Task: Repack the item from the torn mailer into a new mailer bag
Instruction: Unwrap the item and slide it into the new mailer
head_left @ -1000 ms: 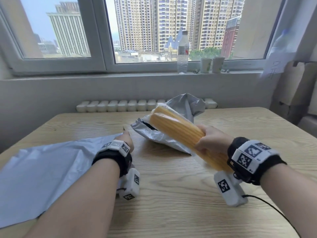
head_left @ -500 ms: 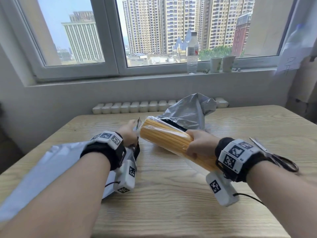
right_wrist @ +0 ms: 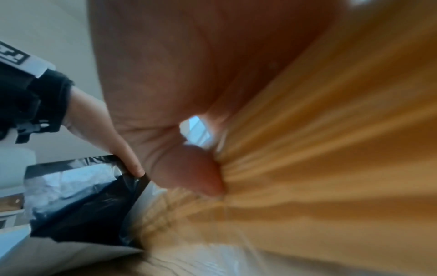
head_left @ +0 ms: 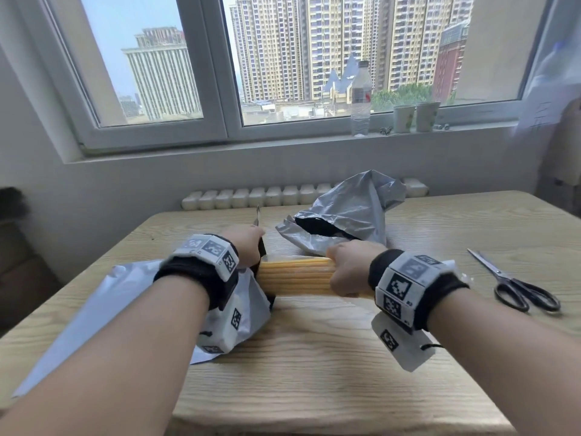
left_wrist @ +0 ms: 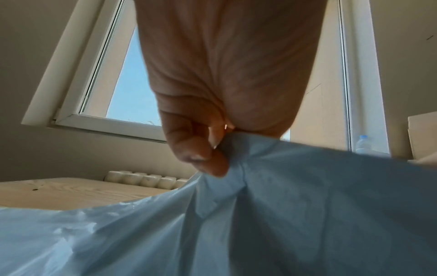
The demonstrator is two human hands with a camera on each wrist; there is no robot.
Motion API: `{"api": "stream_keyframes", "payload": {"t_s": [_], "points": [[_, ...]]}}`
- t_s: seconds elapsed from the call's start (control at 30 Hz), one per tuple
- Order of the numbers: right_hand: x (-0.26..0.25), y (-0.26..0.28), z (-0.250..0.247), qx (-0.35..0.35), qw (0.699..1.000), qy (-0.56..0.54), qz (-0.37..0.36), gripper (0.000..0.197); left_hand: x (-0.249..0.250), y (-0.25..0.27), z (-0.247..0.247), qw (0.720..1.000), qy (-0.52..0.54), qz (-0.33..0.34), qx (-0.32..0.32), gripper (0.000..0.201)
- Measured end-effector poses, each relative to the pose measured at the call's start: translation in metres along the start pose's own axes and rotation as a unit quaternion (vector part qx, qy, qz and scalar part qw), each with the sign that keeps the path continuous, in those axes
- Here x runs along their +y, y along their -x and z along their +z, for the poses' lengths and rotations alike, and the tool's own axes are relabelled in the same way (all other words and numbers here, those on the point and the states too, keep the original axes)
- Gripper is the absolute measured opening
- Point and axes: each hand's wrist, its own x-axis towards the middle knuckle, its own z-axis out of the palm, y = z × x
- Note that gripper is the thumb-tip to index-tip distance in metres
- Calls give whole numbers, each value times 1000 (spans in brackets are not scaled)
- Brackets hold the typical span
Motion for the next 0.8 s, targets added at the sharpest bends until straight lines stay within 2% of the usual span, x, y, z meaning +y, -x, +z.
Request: {"api": "stream_keyframes", "payload": {"t_s": [0.13, 0.3, 0.37, 0.47, 0.53, 0.63, 0.67, 0.73, 0.8], "points": [[-4, 2, -4, -20, 999, 17, -23, 35, 11, 3, -2, 1000, 13, 17, -4, 59], [-14, -12, -1, -5, 998, -16, -58, 45, 25, -3, -3, 997, 68, 36, -18, 71], [-18, -20, 8, -12, 997, -48, -64, 52, 26, -2, -4, 995, 92, 36, -32, 73], [-12, -24, 27, 6, 996, -67, -66, 49, 23, 1, -5, 994, 100, 37, -31, 72], [-3, -22, 34, 15, 997, -41, -64, 55, 19, 3, -4, 993, 107, 38, -29, 69], [16, -16, 30, -54, 997, 42, -37, 77, 18, 3, -2, 992, 114, 40, -26, 69], [23, -14, 26, -75, 994, 83, -17, 79, 18, 3, -1, 992, 113, 39, -26, 69], [30, -10, 19, -88, 985, 150, 9, 68, 21, 2, 0, 992, 117, 39, -31, 69], [29, -9, 17, -73, 982, 171, 7, 56, 24, 1, 1, 990, 129, 42, -34, 70]]}}
